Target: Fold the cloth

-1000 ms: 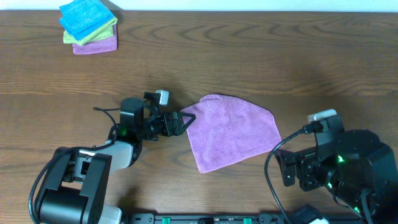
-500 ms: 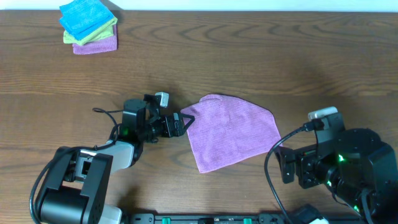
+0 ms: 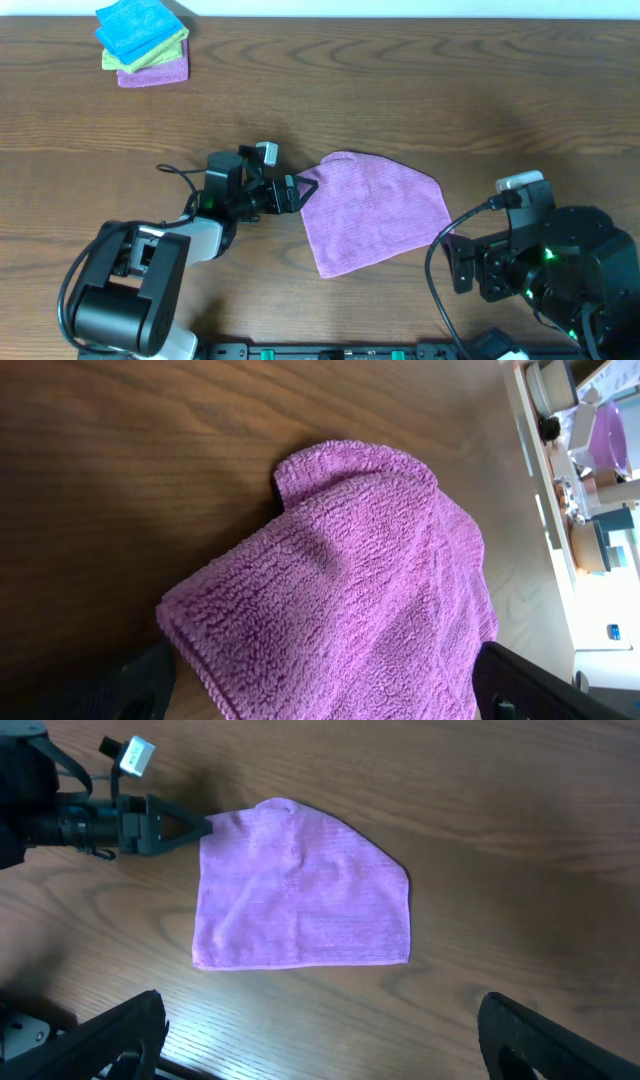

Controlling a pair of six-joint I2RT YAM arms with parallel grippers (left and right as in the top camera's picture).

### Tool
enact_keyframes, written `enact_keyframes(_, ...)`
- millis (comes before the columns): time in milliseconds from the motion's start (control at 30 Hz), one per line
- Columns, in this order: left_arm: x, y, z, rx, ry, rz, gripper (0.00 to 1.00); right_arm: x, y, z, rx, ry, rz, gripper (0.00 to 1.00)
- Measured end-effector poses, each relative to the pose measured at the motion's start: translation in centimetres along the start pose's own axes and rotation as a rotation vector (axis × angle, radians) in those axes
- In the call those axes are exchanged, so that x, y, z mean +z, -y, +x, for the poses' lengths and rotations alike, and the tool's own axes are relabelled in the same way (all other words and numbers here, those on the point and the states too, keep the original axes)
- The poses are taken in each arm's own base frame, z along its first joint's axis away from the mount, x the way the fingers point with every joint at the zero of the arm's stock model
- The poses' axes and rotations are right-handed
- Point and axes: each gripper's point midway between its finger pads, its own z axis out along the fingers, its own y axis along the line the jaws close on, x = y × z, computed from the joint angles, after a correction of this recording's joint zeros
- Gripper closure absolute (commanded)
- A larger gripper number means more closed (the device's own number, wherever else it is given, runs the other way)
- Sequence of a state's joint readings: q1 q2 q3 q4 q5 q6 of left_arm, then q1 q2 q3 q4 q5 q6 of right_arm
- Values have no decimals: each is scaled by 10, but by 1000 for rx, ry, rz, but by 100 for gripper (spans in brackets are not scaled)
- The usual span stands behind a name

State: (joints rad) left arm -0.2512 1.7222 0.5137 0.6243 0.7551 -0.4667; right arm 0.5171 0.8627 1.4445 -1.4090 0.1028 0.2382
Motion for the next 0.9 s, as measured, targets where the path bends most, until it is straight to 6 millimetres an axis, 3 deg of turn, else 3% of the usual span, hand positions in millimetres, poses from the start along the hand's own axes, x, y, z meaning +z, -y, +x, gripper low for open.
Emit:
enact_keyframes(533, 5, -1, 5, -42, -18, -1, 4, 0, 1, -1, 0, 5, 4, 1)
enact_keyframes(900, 18, 14, 6, -29, -23, -2, 5, 4, 1, -2, -2, -10, 13, 1)
